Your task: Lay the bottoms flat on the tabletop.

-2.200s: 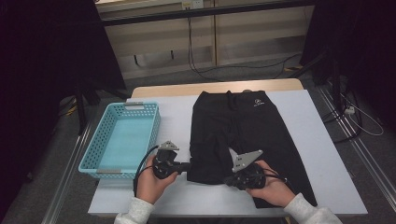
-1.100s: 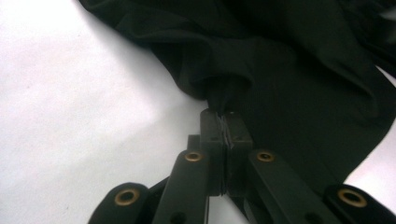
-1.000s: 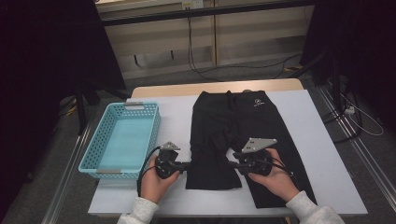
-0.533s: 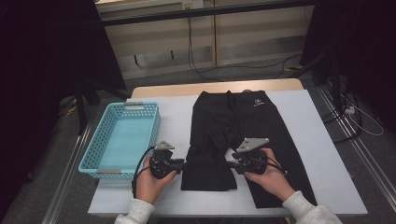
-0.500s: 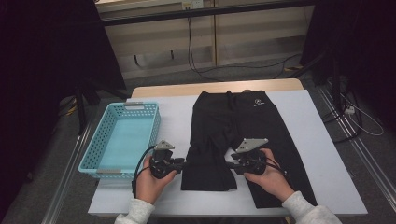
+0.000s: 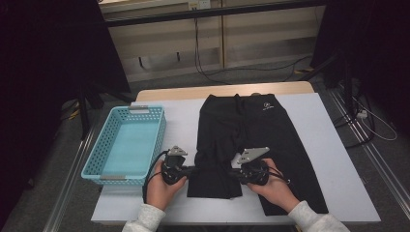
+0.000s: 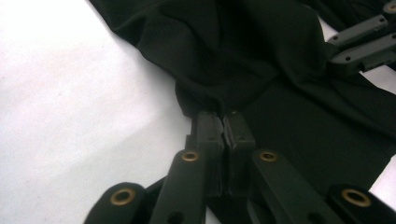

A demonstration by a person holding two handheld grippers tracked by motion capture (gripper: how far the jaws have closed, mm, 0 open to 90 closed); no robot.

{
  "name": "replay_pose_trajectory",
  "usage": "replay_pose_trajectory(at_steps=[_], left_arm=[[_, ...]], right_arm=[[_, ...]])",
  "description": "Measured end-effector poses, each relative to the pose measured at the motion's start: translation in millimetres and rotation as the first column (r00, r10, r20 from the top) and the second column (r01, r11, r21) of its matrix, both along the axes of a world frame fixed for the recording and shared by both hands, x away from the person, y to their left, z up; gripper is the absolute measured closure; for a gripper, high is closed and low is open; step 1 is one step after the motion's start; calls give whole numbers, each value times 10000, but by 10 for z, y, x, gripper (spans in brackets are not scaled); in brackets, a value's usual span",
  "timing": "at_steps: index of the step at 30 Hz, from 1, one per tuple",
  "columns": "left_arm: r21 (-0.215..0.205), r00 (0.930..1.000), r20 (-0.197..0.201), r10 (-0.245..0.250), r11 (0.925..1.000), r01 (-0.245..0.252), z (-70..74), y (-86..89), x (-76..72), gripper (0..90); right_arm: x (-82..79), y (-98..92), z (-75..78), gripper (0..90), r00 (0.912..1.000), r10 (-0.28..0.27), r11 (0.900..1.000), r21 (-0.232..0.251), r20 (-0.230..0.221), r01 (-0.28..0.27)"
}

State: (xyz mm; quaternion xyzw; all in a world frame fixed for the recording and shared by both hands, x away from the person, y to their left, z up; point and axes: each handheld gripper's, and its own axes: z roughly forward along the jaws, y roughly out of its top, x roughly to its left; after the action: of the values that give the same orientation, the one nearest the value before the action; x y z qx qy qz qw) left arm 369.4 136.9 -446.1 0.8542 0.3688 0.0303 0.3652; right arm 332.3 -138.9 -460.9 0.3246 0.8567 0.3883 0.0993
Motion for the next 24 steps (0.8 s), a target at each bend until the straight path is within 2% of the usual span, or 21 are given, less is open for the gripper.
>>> replay_pose_trajectory(at_steps=[5, 10, 15, 17, 22, 24], left_arm=[[-96, 9997, 59, 217, 9997, -217, 60, 49, 5, 888], [-317, 9988, -116, 470, 9984, -474, 81, 151, 19, 886], [-373, 9981, -269, 560, 9977, -569, 77, 151, 27, 884], [-275, 9979, -162, 622, 9977, -626, 63, 155, 27, 876], [-252, 9981, -265, 563, 9981, -569, 50, 158, 12, 755], [-177, 9978, -155, 651, 9977, -654, 33, 144, -16, 680]], right_arm=[[-1, -116, 45, 884, 9998, -131, 9998, 130, -140, 133], [-43, -328, 115, 888, 9990, -395, 9982, 453, -211, 404], [-35, -421, 65, 886, 9971, -529, 9974, 469, -539, 555], [-33, -411, 44, 851, 9965, -519, 9974, 458, -651, 550], [-21, -415, 44, 767, 9967, -741, 9967, 311, -326, 751], [-19, -421, 58, 734, 9968, -772, 9963, 371, -212, 780]])
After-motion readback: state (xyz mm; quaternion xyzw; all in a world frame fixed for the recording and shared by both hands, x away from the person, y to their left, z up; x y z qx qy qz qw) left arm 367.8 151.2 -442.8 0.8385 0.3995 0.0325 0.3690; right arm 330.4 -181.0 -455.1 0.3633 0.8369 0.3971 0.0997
